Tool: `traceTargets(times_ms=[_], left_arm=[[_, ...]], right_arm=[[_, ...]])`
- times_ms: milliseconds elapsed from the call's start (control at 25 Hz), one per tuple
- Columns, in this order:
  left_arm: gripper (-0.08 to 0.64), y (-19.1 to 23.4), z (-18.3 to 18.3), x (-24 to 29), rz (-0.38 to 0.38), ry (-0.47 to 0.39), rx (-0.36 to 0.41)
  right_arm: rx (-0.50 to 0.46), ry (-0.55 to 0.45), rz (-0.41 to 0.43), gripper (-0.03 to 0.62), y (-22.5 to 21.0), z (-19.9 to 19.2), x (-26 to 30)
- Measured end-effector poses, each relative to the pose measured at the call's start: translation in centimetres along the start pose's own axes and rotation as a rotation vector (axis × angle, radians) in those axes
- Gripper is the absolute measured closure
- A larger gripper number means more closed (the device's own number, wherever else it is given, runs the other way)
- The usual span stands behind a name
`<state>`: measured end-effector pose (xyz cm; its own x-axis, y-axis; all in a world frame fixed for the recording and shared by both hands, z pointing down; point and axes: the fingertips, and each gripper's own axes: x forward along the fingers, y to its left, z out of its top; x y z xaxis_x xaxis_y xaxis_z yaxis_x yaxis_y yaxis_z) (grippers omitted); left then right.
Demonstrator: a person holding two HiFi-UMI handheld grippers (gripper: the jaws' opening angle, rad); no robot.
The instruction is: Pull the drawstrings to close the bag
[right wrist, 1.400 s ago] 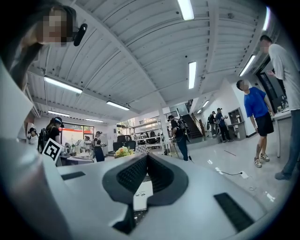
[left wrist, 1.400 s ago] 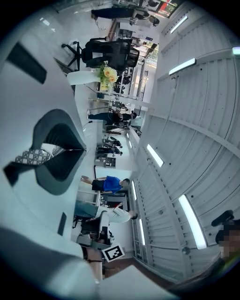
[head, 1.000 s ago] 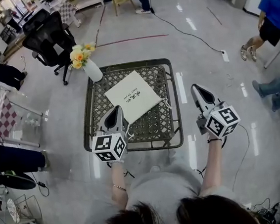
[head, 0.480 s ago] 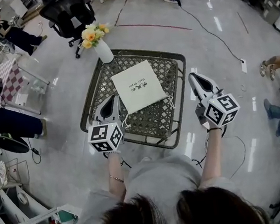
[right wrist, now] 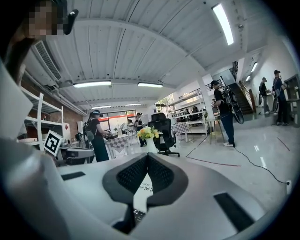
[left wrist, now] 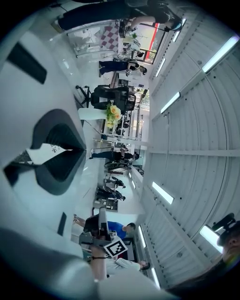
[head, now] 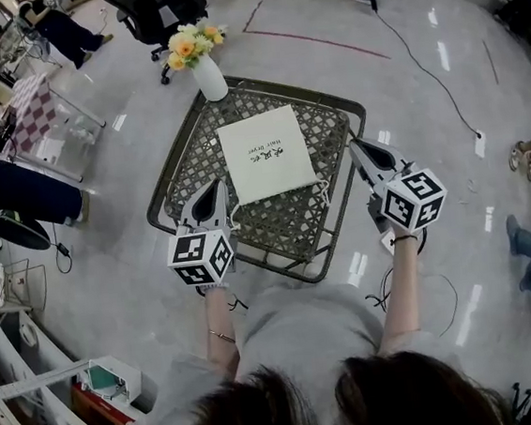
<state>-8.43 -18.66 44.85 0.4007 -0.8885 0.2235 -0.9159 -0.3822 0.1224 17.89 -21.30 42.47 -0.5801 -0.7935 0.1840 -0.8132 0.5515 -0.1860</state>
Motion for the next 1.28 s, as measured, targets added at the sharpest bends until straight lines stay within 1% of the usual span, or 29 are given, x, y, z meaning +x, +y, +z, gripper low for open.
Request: traceTargets(times_ms=[120,280,480,680,920,1120,1280], left_arm=[[0.535,-0.2,-1.3,0.2,0.022,0.040,0.006],[0.535,0.8,-2.9,0.0,0.050,0.108,-0.001],[0.535,2.5,-4.3,0.1,0.042,0.182,-0.033],[0.535,3.9,-7.0,0.9,0.047,0.252,-0.041],[0.534,5.0,-10.4,2.0,0.068,0.327,-0.047],[0.534,5.9,-13.5,2.9,0.064,0.398,-0.084],[0.534,6.7,-15.9,3.3,0.053,0.472,-0.097]], right_arm=[[0.001,0.028,-0.008,0.571,-1.1,-1.0,1.0],[0.045,0.056,0.004,0.570,-1.3,-2.4,2.6],[0.075,0.117,0.036,0.570,-0.2,-4.4,4.5],[0.150,0.163,0.033,0.569,-0.8,-7.0,6.0],[0.199,0.297,-0.020,0.569,-2.5,-11.7,7.2],[0.246,0.405,-0.034,0.568,-3.4,-15.5,8.3],[0.241,0.495,-0.026,0.564,-3.5,-18.1,8.8]])
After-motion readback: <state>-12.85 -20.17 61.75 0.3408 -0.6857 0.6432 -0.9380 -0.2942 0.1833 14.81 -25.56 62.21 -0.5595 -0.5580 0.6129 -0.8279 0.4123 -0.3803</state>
